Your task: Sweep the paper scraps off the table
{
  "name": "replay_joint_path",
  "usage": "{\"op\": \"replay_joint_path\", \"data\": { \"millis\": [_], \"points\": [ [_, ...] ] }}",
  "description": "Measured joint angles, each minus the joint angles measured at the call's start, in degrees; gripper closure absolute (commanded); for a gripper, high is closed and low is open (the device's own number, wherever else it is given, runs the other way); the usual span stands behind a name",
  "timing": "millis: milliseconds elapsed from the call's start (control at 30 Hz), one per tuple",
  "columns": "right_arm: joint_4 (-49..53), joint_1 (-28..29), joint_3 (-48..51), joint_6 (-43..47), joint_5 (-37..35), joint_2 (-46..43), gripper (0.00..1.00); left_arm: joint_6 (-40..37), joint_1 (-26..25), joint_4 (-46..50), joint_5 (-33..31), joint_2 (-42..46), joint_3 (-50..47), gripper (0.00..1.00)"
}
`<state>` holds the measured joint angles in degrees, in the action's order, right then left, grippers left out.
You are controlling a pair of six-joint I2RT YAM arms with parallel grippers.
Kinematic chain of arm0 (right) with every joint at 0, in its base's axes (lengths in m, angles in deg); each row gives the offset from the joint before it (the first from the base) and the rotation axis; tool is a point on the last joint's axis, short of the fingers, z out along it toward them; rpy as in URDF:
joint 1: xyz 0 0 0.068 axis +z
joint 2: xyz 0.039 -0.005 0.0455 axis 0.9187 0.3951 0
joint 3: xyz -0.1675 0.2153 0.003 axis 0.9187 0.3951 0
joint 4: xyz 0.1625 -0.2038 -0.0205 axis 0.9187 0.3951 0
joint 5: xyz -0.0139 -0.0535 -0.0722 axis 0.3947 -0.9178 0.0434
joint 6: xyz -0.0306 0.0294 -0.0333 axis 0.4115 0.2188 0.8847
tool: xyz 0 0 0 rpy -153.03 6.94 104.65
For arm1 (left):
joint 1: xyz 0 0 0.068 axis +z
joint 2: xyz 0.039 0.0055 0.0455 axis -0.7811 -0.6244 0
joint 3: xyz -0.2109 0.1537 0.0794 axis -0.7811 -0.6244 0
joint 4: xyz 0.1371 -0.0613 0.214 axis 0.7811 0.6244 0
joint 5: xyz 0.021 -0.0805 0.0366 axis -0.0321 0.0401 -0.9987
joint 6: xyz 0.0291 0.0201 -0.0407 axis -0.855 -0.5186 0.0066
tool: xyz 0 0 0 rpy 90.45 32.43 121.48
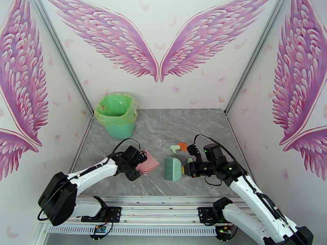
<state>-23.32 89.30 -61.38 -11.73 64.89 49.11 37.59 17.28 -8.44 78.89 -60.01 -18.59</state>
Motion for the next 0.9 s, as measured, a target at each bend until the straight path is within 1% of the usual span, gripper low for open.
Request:
{"op": "replay_joint_path", "data": {
  "millis": [100, 267, 400, 600, 700, 767, 900],
  "points": [
    [-0.13, 0.0, 0.13, 0.04, 0.83, -0.02, 1.0, -0.61, 2.21, 0.02, 1.42, 0.0, 0.02, 0.23],
    [-0.17, 0.0, 0.17, 0.07, 1.64, -0.59, 1.0, -1.01, 2.32, 0.13, 3.23, 0.0, 0.02, 0.24],
    [-0.57, 0.0, 0.22, 0.04, 1.9, -1.4, 1.0, -1.42, 2.32, 0.52, 4.46, -1.18, 0.24, 0.28],
    [-0.59, 0.0, 0.24, 0.07, 2.05, -1.55, 1.0, -2.05, 2.64, 1.79, 5.77, -6.43, 1.29, 0.33],
    [-0.57, 0.0, 0.24, 0.04, 2.03, -1.55, 1.0, -2.05, 3.61, 1.97, 6.43, -6.49, 1.4, 0.35],
    [-0.57, 0.0, 0.24, 0.04, 2.03, -1.55, 1.0, -2.01, 4.15, 1.95, 7.13, -5.73, 1.42, 0.4],
    [-0.57, 0.0, 0.24, 0.04, 2.03, -1.55, 1.0, -2.01, 4.46, 1.81, 7.69, -3.34, 1.42, 0.6]
  ]
}}
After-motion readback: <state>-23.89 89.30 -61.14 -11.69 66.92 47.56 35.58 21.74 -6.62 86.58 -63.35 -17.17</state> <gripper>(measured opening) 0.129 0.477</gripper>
